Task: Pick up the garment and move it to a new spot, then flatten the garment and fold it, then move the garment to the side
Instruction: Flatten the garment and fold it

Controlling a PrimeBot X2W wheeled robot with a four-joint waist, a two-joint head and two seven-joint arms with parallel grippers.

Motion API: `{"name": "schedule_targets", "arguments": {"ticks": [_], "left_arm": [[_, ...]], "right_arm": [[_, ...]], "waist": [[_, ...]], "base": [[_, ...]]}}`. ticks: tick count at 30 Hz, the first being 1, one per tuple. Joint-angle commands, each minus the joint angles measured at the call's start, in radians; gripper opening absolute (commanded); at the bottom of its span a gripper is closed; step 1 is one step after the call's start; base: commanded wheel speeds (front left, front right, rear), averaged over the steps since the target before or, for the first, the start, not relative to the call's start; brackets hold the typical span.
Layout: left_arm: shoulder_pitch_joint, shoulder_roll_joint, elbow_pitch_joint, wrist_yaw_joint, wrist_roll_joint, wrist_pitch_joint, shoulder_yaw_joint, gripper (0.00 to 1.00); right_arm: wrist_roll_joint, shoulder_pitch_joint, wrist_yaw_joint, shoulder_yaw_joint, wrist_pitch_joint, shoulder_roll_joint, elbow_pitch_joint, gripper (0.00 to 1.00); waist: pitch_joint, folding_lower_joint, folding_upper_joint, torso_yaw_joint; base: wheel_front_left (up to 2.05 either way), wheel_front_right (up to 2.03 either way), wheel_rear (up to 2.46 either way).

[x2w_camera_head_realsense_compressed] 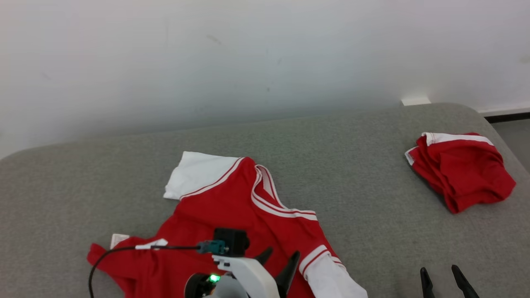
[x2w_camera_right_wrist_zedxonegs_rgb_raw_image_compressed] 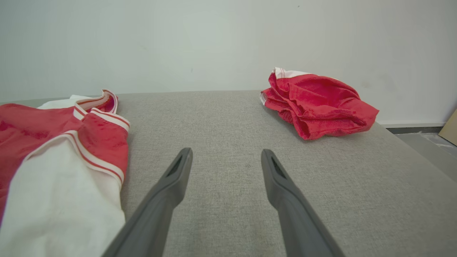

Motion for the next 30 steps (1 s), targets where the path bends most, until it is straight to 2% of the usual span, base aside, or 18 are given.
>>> {"name": "schedule_targets", "arguments": {"ticks": [1,4,10,23,24,25,30], "left_arm": [[-0.014,-0.003,0.011,-0.005,0.011,0.002,0.001,1.00],[-0.053,-0.047,0.078,-0.037,0.013,0.016,-0.018,1.00],[-0.103,-0.089,0.155,-0.066,0.020,0.024,-0.034,1.00],[-0.119,-0.075,0.247,-0.070,0.049,0.028,-0.067,1.00],[-0.122,-0.074,0.255,-0.068,0.051,0.020,-0.064,0.60],[-0.124,-0.074,0.260,-0.069,0.053,0.015,-0.062,0.00],[-0.149,-0.077,0.258,-0.083,0.048,-0.014,-0.041,0.00]], "right_arm": [[0.000,-0.013,-0.003,-0.005,-0.003,-0.002,-0.001,1.00],[0.004,-0.014,-0.003,-0.010,-0.003,-0.002,-0.001,1.00],[0.011,-0.019,-0.003,-0.012,-0.001,-0.002,-0.001,1.00],[0.016,-0.029,-0.003,-0.017,-0.001,-0.002,-0.011,1.00],[0.018,-0.031,-0.003,-0.014,-0.001,-0.002,-0.011,1.00],[0.018,-0.032,-0.003,-0.012,-0.001,-0.002,-0.011,1.00],[0.020,-0.036,-0.003,-0.008,-0.001,-0.002,-0.008,1.00]], "waist": [[0.024,0.0000,-0.0001,-0.042],[0.035,0.0000,-0.0001,-0.078],[0.045,0.0000,-0.0001,-0.123],[0.062,0.0000,-0.0001,-0.135],[0.065,0.0000,-0.0001,-0.135],[0.067,0.0000,-0.0001,-0.136],[0.076,0.0000,-0.0001,-0.144]], "base": [[0.00,0.00,0.00],[0.00,0.00,0.00],[0.00,0.00,0.00],[0.00,0.00,0.00],[0.00,0.00,0.00],[0.00,0.00,0.00],[0.00,0.00,0.00]]}}
